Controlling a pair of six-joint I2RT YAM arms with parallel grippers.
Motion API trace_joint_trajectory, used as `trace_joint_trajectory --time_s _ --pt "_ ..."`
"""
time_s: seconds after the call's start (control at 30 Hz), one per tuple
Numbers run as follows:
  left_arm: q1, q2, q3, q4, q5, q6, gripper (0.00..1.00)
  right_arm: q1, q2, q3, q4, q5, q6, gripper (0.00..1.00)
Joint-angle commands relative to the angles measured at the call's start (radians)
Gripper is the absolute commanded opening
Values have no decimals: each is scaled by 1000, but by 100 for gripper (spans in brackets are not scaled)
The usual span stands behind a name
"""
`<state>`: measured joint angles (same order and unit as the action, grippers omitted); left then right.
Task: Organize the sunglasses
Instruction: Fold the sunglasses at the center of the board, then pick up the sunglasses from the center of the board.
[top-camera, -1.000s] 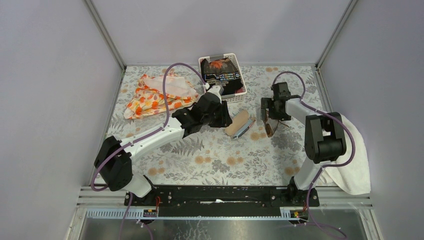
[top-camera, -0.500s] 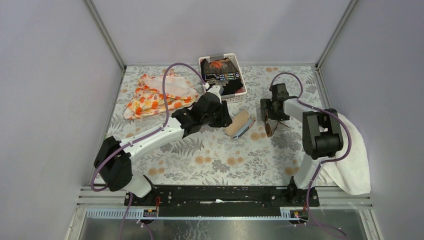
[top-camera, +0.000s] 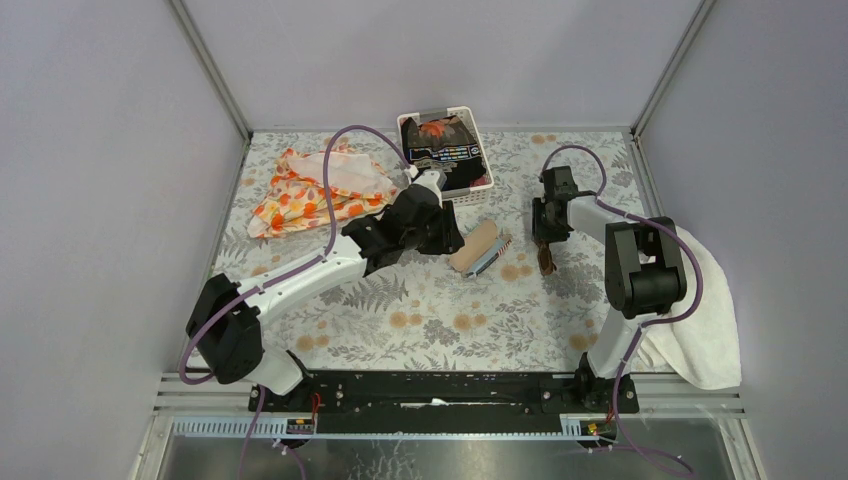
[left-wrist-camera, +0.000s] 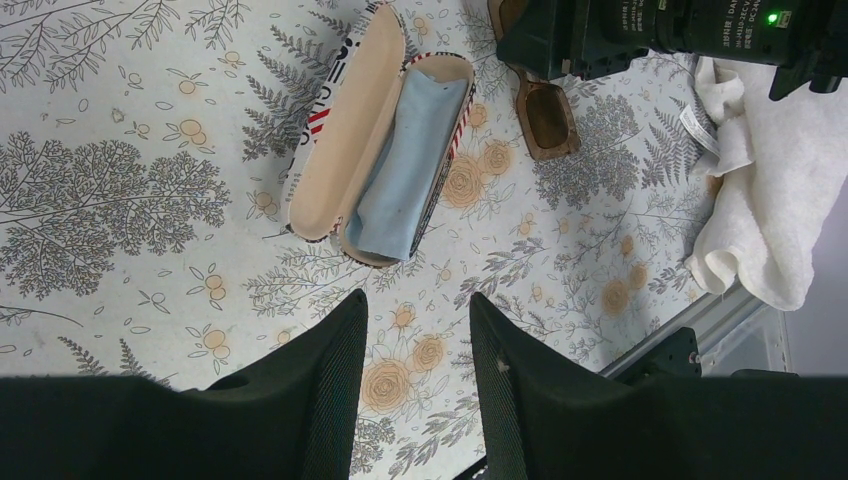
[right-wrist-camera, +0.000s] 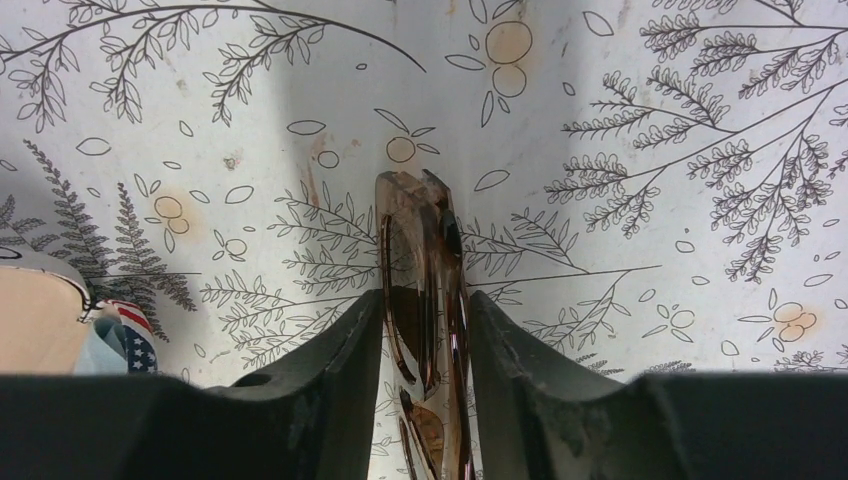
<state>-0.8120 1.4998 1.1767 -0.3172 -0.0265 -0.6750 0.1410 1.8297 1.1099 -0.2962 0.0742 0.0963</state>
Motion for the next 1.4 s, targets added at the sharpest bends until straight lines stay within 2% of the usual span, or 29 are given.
trace_joint_trajectory --time_s 0.0,0.13,0.47,0.63,0.87,1.2,1.37 --pt "-9 -21 -19 7 -5 -2 48 -4 -12 11 -93 -5 24 38" --pt "-9 -22 -22 12 -7 -3 48 -5 -5 9 -99 -23 36 31" --pt "-9 14 -20 6 -14 -2 48 -4 -59 12 -131 -69 95 31" --pt "7 100 54 -40 -53 19 49 -4 -153 -6 -146 -141 186 33" --pt "108 260 144 -61 -7 8 49 -4 -310 -87 -104 -243 285 33" --pt "169 385 154 -23 22 19 49 -4 -388 -170 -62 -315 324 33" --pt "164 422 136 19 104 8 49 -4 -427 -174 -61 -359 343 33"
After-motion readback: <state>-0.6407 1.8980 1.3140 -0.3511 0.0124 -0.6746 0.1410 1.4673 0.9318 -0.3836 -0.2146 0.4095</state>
